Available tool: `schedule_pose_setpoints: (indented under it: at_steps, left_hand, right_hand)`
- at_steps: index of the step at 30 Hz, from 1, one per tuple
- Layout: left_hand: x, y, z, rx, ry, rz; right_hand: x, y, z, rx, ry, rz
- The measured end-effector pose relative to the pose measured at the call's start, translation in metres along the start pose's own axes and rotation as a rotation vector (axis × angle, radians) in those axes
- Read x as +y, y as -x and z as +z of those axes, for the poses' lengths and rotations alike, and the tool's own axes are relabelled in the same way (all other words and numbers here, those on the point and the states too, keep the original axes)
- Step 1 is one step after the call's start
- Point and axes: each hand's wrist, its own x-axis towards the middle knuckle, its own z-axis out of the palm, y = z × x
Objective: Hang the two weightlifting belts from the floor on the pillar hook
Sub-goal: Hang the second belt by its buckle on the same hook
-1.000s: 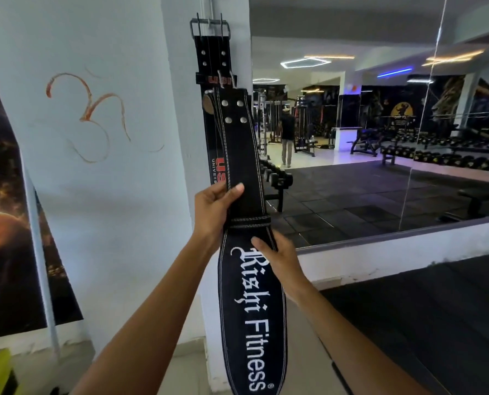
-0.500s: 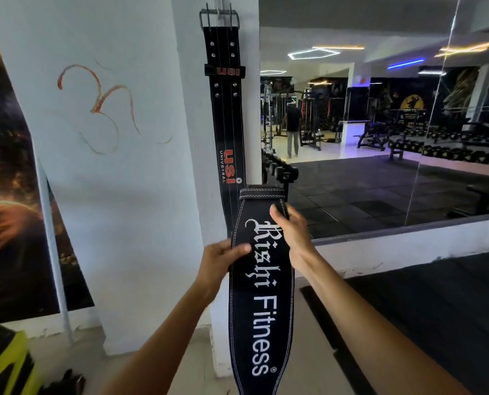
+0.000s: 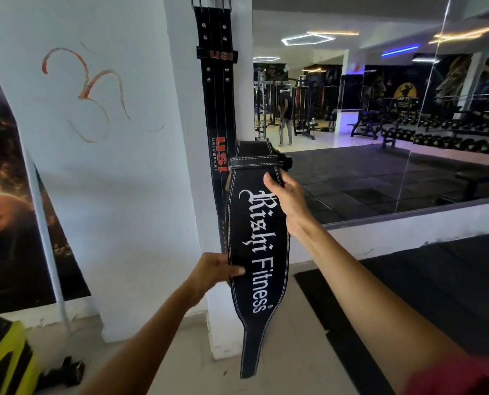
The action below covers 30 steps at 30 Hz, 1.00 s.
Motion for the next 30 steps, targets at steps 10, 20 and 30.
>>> schedule_pose_setpoints:
  at_steps: [10,20,30]
  left_hand:
    - [0.145,-0.045,-0.009,0.206,0.456,0.049]
    - [0.123,-0.044,-0.003,0.228,0.529,0.204]
    - [0.103,-0.046,-0.006,0.225,0.545,0.297]
  right_hand:
    - [0.012,0.021,-0.006,-0.155,0.125,-0.058]
    - [0.08,0.067,-0.052,-0.178,0.251,0.181]
    - [0.128,0.089,-0.074,-0.383,0.573,0.369]
